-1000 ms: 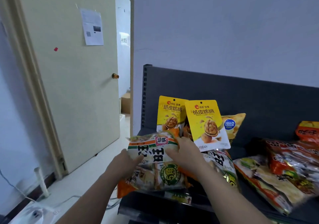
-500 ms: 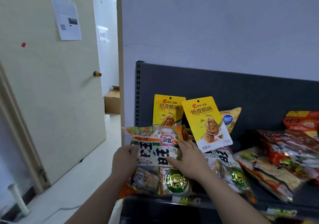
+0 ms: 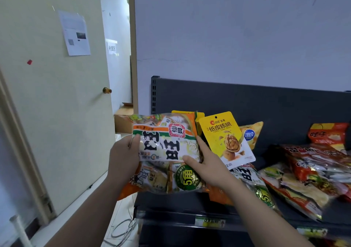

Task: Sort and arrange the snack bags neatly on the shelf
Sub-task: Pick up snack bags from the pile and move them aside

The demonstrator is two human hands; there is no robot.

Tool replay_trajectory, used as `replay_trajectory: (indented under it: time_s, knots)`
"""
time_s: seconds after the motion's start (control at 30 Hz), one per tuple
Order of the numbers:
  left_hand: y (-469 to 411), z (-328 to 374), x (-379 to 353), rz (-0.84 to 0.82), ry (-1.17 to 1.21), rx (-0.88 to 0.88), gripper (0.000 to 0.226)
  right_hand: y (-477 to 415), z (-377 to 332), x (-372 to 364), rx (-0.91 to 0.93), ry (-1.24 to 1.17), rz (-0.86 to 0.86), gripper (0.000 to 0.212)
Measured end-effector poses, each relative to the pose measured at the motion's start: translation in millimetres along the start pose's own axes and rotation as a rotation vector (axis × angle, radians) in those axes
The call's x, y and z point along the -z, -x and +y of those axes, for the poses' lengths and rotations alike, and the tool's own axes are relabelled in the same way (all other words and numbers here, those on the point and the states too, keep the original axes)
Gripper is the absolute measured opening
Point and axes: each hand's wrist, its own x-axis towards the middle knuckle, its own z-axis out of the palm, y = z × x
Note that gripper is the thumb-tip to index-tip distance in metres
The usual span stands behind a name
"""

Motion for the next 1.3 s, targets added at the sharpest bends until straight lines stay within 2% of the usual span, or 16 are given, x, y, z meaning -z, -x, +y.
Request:
replay_trajectory:
  time_s: [0.17,0.3,0.33,0.4,0.43,0.57,0.7,0.83,1.0,1.3]
  knots:
    - [0,33,-13,-0.032,0.138,-0.033,0.041,19,-5,31,0.017,-0.100,0.149,0.079]
    - [3,67,-38,-0.224,0.183,-0.040,0.029,43,3,61,-0.003,-0.121,0.309,0.068]
    - [7,80,-44,-0.311,0.179,-0.029,0.042,50,8,69,-0.029,-0.141,0.339,0.066]
    - [18,102,-59,-0.481,0.176,-0.037,0.092,64,21,83,-0.091,-0.171,0.388,0.065]
    - [27,113,-66,-0.553,0.180,-0.054,0.109,73,27,91,-0.120,-0.170,0.411,0.065]
    - [59,147,-102,-0.776,0.179,-0.139,0.130,116,53,126,-0.248,-0.056,0.521,0.068]
    - [89,181,-146,-0.940,0.203,-0.253,0.121,164,87,163,-0.346,0.021,0.596,0.067]
    - [122,220,-191,-1.033,0.216,-0.311,0.109,208,120,200,-0.445,0.002,0.660,0.064]
    - [169,276,-254,-1.067,0.269,-0.340,0.093,260,161,257,-0.517,0.001,0.772,0.062]
    - [259,409,-363,-1.068,0.236,-0.488,0.099,346,250,389,-0.584,0.000,0.890,0.069]
